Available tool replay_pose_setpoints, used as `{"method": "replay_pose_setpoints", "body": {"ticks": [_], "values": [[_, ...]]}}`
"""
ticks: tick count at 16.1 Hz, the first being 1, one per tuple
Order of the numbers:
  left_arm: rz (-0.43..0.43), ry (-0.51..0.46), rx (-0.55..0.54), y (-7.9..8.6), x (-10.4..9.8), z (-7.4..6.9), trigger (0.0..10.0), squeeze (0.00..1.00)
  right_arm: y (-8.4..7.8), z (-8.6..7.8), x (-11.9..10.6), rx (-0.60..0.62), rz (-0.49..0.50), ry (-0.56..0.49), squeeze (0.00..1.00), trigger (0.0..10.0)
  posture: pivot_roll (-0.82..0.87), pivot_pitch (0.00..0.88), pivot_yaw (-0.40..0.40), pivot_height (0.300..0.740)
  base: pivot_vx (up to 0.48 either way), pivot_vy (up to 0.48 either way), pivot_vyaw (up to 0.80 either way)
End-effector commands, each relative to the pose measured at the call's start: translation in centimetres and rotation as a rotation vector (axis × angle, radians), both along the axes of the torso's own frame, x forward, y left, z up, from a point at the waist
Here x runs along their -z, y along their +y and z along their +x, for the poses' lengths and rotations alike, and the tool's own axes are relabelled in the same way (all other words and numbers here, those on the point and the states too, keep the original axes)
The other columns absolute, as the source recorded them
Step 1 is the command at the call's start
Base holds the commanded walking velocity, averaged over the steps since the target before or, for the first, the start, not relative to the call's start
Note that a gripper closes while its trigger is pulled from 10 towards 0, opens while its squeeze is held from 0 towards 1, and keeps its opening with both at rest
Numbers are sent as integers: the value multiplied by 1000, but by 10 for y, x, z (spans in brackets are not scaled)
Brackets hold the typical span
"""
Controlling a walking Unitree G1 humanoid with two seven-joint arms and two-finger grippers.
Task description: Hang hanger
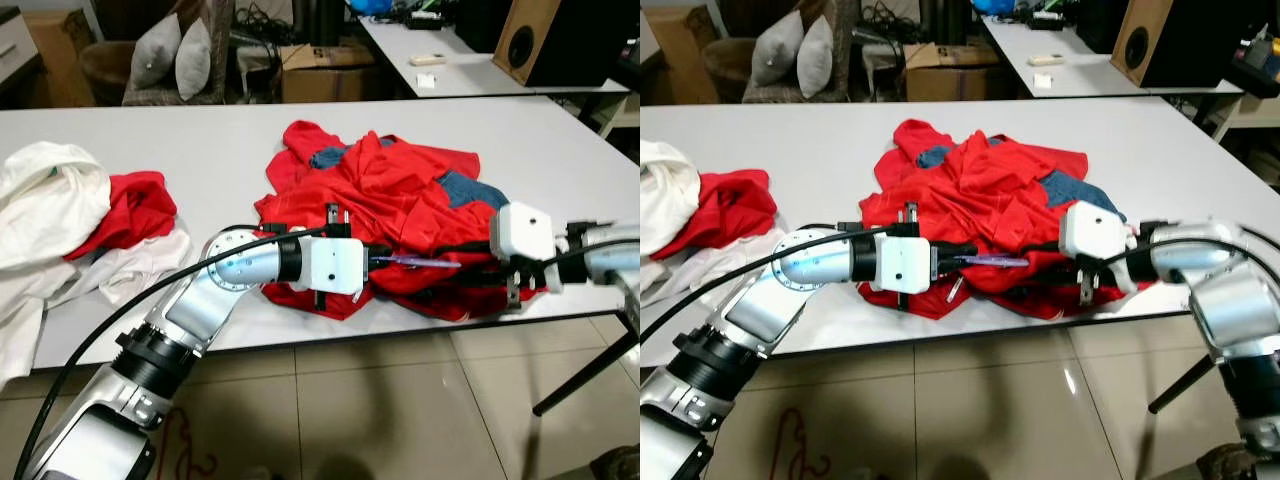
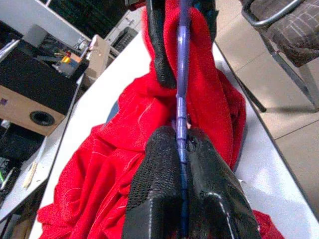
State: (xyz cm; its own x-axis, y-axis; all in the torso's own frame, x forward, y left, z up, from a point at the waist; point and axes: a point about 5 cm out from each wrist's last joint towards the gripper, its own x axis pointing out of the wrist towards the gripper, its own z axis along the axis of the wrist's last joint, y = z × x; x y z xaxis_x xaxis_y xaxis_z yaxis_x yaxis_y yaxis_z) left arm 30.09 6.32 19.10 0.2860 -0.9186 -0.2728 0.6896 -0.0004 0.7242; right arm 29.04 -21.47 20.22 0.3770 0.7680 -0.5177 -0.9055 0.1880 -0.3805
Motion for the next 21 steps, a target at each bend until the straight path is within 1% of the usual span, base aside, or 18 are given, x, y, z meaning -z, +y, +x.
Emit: {"method": "replay_pose_setpoints", "body": {"ticks": [1,2,3,4,5,7,10,11,12,13,14,15,16,17,18,19,20,21], "values": [[-47,11,-12,0,-12,4,10000,0,4,-2,0,-11,8,-24,0,0,-4,0,46,740,0,0,0],[-69,44,-22,1,-12,5,10000,0,5,-2,-1,-2,19,-38,0,0,-4,0,46,740,0,0,0],[-87,55,-35,2,-13,6,10000,180,5,-1,-2,8,26,-61,0,0,-9,0,44,740,0,0,0],[-126,58,-32,3,-15,6,10000,1000,3,-1,-4,41,49,-102,0,0,-14,0,36,740,0,0,0],[-161,62,-25,5,-17,4,10000,1000,0,-3,-4,74,66,-120,0,0,-16,0,33,740,0,0,0],[-212,62,-8,8,-20,-2,10000,1000,-6,-9,2,106,66,-108,0,0,-16,0,25,740,0,0,0],[-228,57,3,12,-21,-7,10000,1000,-10,-17,10,134,61,-108,0,0,-23,0,26,740,0,0,0],[-240,54,3,13,-23,-5,10000,945,-9,-18,10,134,67,-110,0,0,-30,0,30,740,0,0,0],[-275,61,2,13,-26,-3,10000,859,-8,-20,10,133,71,-111,0,0,-35,0,34,740,0,0,0],[-317,76,-1,14,-31,-2,10000,698,-8,-21,9,135,76,-112,0,0,-39,0,37,740,0,0,0],[-361,86,-2,16,-37,-1,10000,616,-10,-21,8,143,73,-122,0,0,-46,0,41,740,0,0,0],[-408,93,-20,23,-43,2,10000,545,-14,-20,7,164,56,-146,0,0,-52,0,45,740,0,0,0],[-434,102,-36,30,-48,4,10000,545,-16,-20,6,183,49,-163,0,0,-57,0,50,740,0,0,0],[-458,109,-64,38,-51,7,10000,522,-18,-19,5,203,47,-181,0,0,-58,0,53,740,0,0,0],[-492,121,-115,52,-56,11,10000,506,-23,-18,4,243,40,-216,0,0,-60,0,53,740,0,0,0],[-498,117,-174,67,-58,13,10000,475,-28,-17,1,295,45,-259,0,0,-58,0,51,740,0,0,0],[-479,120,-219,80,-55,13,10000,471,-32,-16,-3,345,71,-303,0,0,-56,0,48,740,0,0,0],[-450,130,-256,88,-49,13,10000,475,-35,-16,-6,392,114,-333,0,0,-55,0,47,740,0,0,0]]}}
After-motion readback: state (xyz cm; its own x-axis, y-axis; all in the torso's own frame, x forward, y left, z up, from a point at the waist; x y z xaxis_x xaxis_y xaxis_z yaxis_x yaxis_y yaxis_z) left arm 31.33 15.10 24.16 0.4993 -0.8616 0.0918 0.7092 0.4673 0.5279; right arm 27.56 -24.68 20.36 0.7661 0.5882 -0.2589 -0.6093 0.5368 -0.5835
